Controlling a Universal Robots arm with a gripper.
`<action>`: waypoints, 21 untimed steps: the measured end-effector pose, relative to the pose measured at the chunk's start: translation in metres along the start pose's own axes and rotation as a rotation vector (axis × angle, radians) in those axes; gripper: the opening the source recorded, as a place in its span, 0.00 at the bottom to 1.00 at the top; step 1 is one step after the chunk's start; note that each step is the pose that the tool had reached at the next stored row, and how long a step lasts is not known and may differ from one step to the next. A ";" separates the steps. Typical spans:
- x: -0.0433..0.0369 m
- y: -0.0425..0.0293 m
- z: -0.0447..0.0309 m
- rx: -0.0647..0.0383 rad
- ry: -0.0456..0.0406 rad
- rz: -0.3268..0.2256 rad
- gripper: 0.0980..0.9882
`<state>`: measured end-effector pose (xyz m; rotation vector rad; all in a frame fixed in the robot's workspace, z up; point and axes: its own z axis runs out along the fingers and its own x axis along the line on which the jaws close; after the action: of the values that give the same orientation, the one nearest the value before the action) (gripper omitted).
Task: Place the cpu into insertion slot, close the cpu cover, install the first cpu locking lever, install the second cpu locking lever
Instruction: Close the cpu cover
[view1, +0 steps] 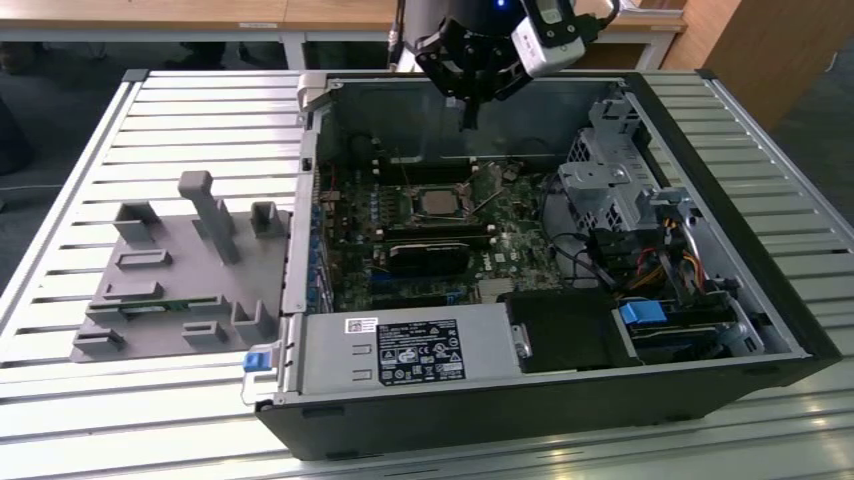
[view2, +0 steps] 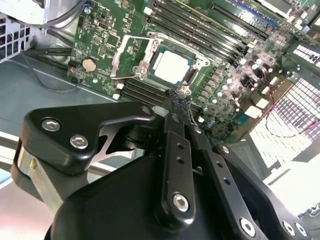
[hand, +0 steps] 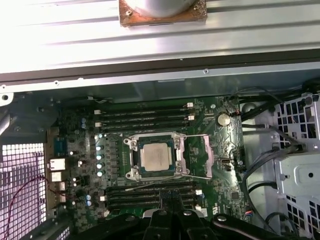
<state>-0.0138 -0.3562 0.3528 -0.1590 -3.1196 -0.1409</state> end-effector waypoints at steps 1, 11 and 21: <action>0.0000 0.0001 0.0005 0.000 -0.0006 0.007 0.01; -0.0005 0.0015 0.0026 -0.002 -0.0102 0.114 0.01; -0.0044 0.0020 0.0034 -0.004 -0.0179 0.199 0.01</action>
<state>-0.0093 -0.3543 0.3495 -0.4706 -3.0972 -0.1425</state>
